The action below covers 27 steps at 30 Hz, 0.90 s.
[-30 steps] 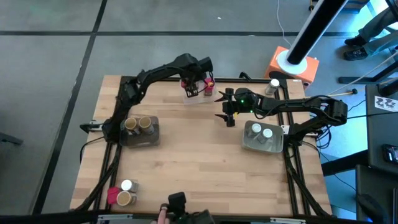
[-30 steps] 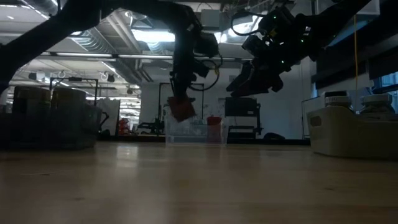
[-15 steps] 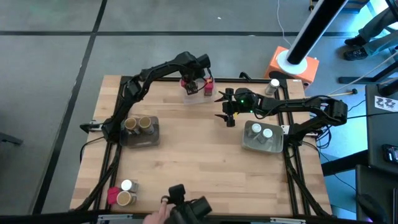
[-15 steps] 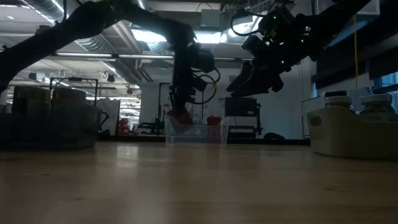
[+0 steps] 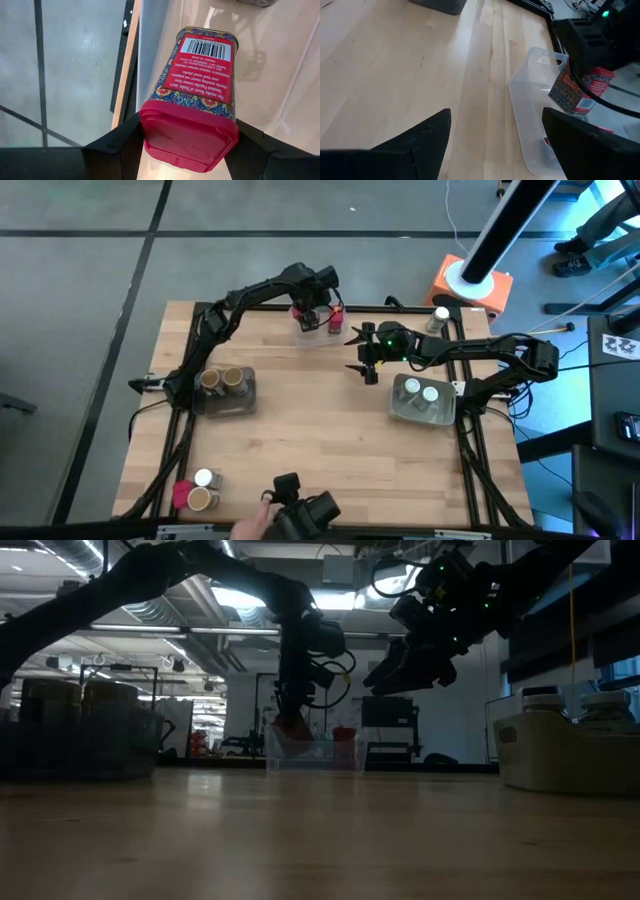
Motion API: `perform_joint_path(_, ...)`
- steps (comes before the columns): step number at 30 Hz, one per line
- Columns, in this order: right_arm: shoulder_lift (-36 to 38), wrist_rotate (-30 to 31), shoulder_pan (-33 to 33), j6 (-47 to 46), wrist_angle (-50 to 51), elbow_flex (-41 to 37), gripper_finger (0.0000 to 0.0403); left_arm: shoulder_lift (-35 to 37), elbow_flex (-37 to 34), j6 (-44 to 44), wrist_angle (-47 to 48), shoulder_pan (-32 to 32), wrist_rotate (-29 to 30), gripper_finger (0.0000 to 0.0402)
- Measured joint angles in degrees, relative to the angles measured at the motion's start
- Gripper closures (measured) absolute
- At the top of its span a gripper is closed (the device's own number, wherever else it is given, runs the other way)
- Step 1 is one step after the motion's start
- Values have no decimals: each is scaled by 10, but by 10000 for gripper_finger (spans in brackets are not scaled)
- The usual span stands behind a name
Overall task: Sort spices by type
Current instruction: Put the top red spice bottle into the transparent bin
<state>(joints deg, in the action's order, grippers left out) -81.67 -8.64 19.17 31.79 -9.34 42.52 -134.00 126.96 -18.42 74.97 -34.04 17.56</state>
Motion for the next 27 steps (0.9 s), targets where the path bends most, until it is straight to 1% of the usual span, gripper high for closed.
perform_joint_path(7, 0, 0, 0, 0, 0, 0, 89, -12, 0, 0, 22, -2, 0, 192)
perform_joint_path(16, 0, 0, 0, 0, 0, 0, 89, -12, 0, -4, 3, -2, 15, 190)
perform_joint_path(19, 0, 0, 0, 0, 0, 0, 89, -12, 0, -4, -5, -2, 16, 175)
perform_joint_path(24, 0, 0, 0, 0, 0, 0, 89, -11, 0, -10, -13, -2, 26, 133)
perform_joint_path(27, 0, 0, 0, 0, 0, 0, 89, -11, 0, -12, -12, -1, 26, 120)
